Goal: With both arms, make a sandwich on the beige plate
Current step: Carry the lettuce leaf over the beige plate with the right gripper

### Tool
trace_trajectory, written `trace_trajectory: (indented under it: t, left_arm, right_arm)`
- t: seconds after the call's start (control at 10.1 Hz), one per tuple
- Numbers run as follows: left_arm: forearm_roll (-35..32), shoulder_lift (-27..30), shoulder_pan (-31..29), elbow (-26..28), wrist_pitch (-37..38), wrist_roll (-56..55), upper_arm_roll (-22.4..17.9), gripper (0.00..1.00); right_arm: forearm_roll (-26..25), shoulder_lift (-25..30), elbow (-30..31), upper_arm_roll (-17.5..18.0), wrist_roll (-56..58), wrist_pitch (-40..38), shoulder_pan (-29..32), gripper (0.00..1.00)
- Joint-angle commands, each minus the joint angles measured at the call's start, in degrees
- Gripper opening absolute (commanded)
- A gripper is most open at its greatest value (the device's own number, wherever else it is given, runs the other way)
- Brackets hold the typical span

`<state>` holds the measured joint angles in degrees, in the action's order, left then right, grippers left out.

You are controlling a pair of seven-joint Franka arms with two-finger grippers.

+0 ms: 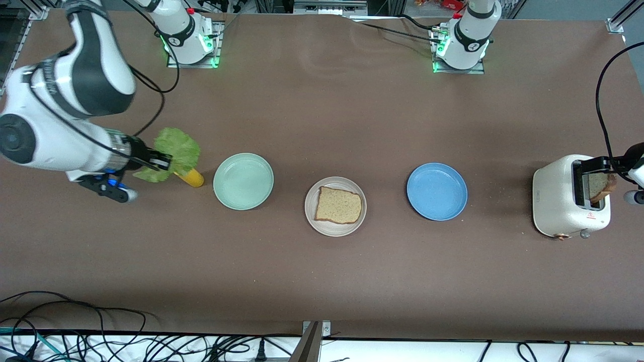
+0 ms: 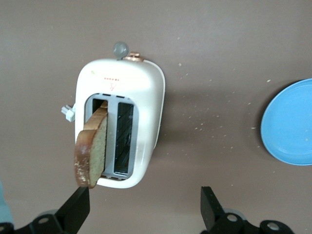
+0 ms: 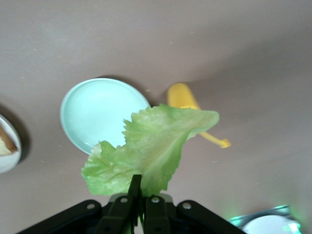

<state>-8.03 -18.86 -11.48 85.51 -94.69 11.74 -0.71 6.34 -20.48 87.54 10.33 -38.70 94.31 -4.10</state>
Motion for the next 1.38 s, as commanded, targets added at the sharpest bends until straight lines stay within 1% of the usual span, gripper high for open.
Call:
trace_trajectory:
  t: [0.0,0.1,0.3,0.4,0.49,0.59,0.69,0.79,0.89,0.99,1.29]
  left_arm:
    - [-1.28,-0.74,-0.47,-0.87,-0.15,2.67,0.71,1.0]
    - [-1.37,-0.91,-0.47,-1.83,-0.15,2.76,0.71,1.0]
    - [-1.03,-2.14,-0.47,-1.84,-0.15,2.94,0.79,1.0]
    - [-1.02,-2.41,-0.38,-1.84,-0.15,3.64,0.79,1.0]
    - [-1.11,-2.5,-0.64,-1.93,-0.15,3.99,0.71,1.0]
    - [-1.28,-3.02,-0.73,-1.93,-0.15,3.99,0.71,1.0]
    - [-1.29,-3.29,-0.91,-2.01,-0.15,3.99,0.62,1.0]
    - [-1.29,-3.38,-1.35,-2.19,-0.41,4.08,0.71,1.0]
    - [-1.29,-3.38,-1.35,-2.28,-0.41,4.08,0.71,1.0]
    - [-1.37,-3.38,-1.35,-2.28,-0.41,4.08,0.62,1.0]
    - [-1.64,-3.29,-1.44,-2.54,-0.41,4.26,0.62,1.0]
  right_arm:
    - [0.69,-3.85,-1.94,0.04,-12.84,5.93,-7.2,0.0]
    - [1.82,-5.78,-2.03,0.04,-20.12,10.67,-10.11,0.0]
    - [5.06,-9.56,-2.11,0.04,-32.0,20.51,-14.95,0.0]
    - [5.86,-11.4,-2.12,0.04,-36.23,26.3,-17.06,0.0]
    - [5.87,-13.68,-2.2,0.04,-37.49,34.45,-19.78,0.0]
    - [7.18,-16.06,-2.29,0.13,-39.16,42.97,-21.72,0.0]
    - [10.76,-18.17,-2.46,0.22,-42.48,48.19,-22.96,0.0]
    - [12.36,-20.37,-4.55,0.22,-43.82,51.38,-24.1,0.0]
    - [13.68,-23.35,-7.71,0.22,-46.53,52.37,-25.42,0.0]
    - [13.78,-26.59,-11.22,0.13,-48.99,53.33,-27.0,0.0]
    - [13.26,-31.27,-11.52,0.04,-50.25,57.46,-29.73,0.0]
